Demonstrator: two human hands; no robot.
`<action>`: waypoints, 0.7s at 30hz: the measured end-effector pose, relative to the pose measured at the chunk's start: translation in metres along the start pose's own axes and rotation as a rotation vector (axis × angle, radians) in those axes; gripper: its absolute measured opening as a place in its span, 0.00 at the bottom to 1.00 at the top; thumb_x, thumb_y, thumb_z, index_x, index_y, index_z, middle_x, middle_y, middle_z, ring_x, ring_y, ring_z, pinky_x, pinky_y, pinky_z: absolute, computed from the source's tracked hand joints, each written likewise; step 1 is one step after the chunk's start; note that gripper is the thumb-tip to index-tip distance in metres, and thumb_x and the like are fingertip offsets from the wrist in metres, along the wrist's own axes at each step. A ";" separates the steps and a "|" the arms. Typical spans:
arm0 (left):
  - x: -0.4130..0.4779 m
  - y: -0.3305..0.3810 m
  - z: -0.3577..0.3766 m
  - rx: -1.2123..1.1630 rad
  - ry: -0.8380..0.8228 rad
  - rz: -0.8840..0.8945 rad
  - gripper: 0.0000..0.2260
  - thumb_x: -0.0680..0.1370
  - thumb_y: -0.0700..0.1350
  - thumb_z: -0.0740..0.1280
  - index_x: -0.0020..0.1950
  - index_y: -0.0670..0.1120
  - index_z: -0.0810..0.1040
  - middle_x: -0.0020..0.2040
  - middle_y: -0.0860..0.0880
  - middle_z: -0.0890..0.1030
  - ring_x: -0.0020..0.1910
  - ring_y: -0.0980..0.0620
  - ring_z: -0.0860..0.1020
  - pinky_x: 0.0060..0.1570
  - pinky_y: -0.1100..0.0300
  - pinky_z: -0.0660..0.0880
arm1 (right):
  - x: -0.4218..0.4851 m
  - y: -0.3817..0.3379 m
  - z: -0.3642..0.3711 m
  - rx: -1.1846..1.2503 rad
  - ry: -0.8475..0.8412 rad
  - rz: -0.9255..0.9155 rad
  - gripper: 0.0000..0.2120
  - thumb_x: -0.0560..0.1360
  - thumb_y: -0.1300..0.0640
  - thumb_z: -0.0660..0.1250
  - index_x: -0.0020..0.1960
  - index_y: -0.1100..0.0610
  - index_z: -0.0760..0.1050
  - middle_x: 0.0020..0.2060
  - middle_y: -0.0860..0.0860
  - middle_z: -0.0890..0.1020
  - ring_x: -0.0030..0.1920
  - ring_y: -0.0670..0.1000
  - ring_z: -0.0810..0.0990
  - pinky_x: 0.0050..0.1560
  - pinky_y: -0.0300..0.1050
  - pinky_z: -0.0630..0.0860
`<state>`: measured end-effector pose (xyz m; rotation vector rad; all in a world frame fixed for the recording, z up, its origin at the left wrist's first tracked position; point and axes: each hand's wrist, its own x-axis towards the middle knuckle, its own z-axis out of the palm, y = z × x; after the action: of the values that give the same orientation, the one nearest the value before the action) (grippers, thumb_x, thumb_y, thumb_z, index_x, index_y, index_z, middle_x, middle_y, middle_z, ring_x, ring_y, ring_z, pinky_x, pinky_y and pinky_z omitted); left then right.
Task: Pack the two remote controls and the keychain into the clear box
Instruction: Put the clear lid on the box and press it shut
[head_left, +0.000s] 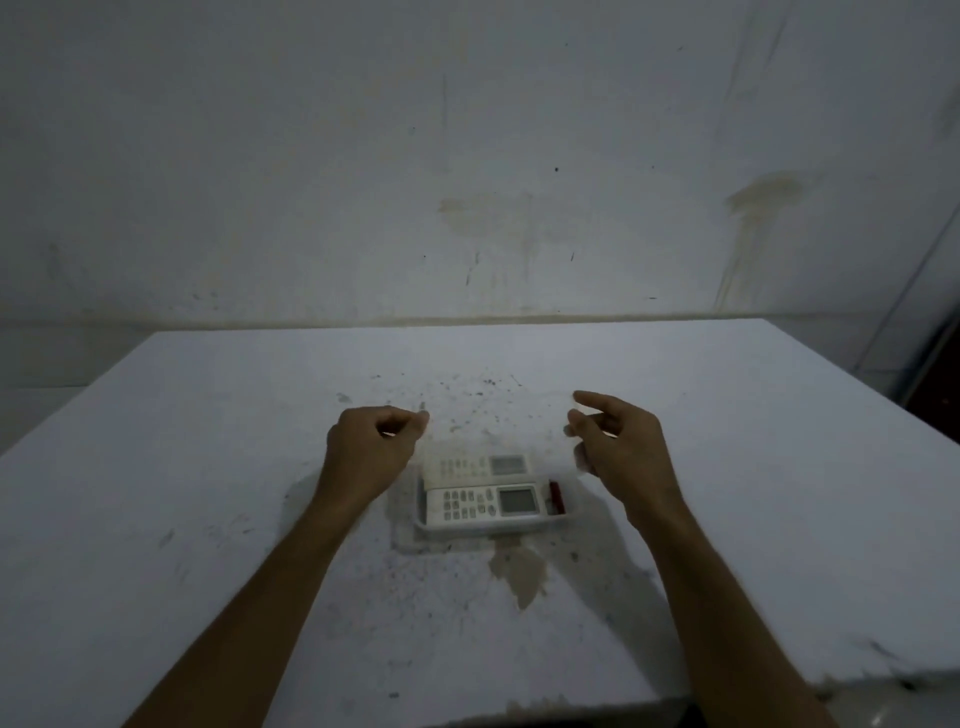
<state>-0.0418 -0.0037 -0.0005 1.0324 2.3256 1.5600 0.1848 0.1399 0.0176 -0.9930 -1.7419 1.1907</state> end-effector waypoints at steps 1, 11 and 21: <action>0.001 0.001 -0.001 -0.028 0.000 -0.043 0.10 0.77 0.52 0.73 0.48 0.46 0.88 0.40 0.49 0.87 0.35 0.52 0.85 0.41 0.57 0.84 | -0.001 0.000 0.002 -0.004 -0.008 -0.009 0.17 0.80 0.60 0.68 0.69 0.55 0.77 0.44 0.53 0.87 0.30 0.48 0.82 0.36 0.41 0.81; 0.004 -0.003 -0.021 -0.209 -0.256 -0.224 0.08 0.71 0.42 0.80 0.48 0.41 0.89 0.39 0.44 0.88 0.40 0.47 0.87 0.39 0.59 0.84 | -0.004 0.008 0.013 -0.273 0.005 -0.109 0.16 0.80 0.54 0.68 0.67 0.51 0.79 0.44 0.46 0.85 0.43 0.41 0.82 0.53 0.47 0.82; 0.006 -0.006 -0.022 -0.286 -0.341 -0.283 0.10 0.71 0.41 0.80 0.49 0.38 0.86 0.42 0.41 0.88 0.39 0.47 0.88 0.38 0.60 0.83 | -0.008 0.009 0.015 -0.376 -0.002 -0.176 0.16 0.81 0.56 0.66 0.67 0.52 0.78 0.35 0.43 0.80 0.33 0.42 0.77 0.37 0.32 0.72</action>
<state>-0.0596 -0.0176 0.0058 0.7878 1.8621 1.4236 0.1758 0.1293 0.0042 -1.0242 -2.0545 0.7684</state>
